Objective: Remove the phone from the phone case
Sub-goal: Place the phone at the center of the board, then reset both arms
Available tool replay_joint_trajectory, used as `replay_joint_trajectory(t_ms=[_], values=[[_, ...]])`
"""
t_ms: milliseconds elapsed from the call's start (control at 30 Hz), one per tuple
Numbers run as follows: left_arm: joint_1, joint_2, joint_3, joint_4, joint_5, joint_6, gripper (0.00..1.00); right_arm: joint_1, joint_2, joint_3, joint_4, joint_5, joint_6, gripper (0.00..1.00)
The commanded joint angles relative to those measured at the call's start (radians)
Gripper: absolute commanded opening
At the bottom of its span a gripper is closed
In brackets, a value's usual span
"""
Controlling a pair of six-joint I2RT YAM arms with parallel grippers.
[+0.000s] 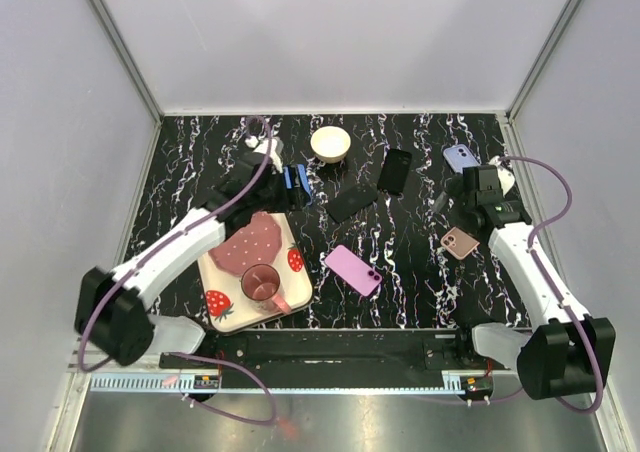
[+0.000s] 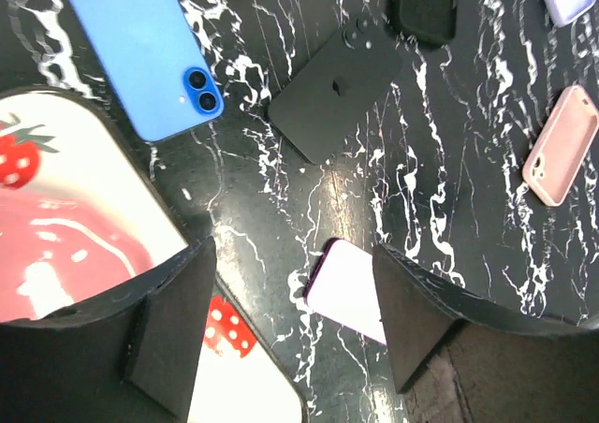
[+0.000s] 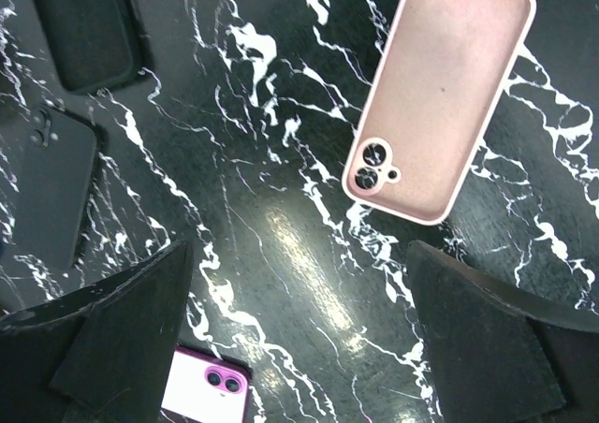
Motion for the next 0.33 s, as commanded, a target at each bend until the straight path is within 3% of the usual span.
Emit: replay_joint_trajectory(t_ms=[0,300], values=[[0.002,-0.229,-0.116,-0.018,-0.118,0.034,0.73,-0.002,-0.04,-0.053,0.008,0.043,-0.024,1.0],[0.004,-0.528,-0.26,-0.16,-0.233,-0.001,0.79,-0.002,-0.058,-0.093,0.025,0.024,-0.021,1.0]])
